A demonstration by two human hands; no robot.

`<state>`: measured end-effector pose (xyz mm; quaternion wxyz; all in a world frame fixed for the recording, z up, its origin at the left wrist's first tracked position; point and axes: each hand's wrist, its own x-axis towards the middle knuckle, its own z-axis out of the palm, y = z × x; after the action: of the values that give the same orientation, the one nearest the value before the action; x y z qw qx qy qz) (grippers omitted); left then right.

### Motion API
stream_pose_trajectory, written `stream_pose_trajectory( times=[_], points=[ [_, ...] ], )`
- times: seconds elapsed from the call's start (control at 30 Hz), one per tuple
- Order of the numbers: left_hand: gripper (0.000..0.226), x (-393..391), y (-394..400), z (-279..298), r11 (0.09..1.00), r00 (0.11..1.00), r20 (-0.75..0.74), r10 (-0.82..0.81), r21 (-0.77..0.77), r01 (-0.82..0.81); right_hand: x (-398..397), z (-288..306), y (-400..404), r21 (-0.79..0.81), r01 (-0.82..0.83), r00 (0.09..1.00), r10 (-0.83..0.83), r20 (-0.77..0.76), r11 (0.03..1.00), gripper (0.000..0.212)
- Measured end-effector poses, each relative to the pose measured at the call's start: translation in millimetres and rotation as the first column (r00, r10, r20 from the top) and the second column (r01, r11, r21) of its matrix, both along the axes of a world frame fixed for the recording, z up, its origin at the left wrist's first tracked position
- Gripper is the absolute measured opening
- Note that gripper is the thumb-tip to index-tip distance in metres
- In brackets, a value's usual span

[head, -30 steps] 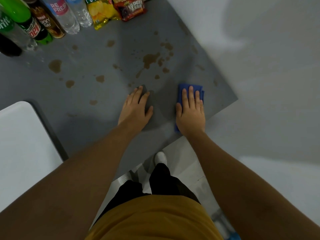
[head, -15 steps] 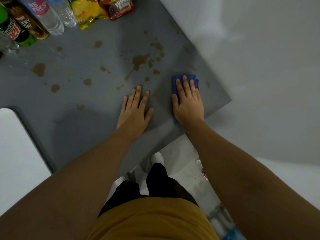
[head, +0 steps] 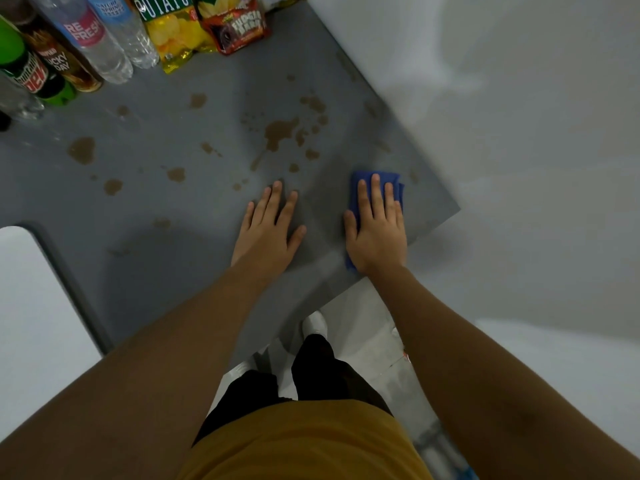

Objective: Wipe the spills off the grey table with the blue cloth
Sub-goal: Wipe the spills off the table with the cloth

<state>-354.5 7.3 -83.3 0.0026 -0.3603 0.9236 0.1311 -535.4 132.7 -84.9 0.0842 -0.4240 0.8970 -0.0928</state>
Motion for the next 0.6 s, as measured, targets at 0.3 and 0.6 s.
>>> stream_pose_trajectory(
  times=[0.3,0.6],
  points=[
    [0.066,-0.5,1.1,-0.4,1.0,1.0,0.013,-0.003,-0.007,0.003,-58.4,7.7,-13.8,0.009,0.048,0.999,-0.048,0.012,0.999,0.06],
    [0.066,-1.3,0.9,-1.7,1.0,1.0,0.003,0.008,-0.013,-0.008,-59.4,0.0,22.1,0.039,0.216,0.976,-0.216,-0.006,0.976,0.062]
  ],
)
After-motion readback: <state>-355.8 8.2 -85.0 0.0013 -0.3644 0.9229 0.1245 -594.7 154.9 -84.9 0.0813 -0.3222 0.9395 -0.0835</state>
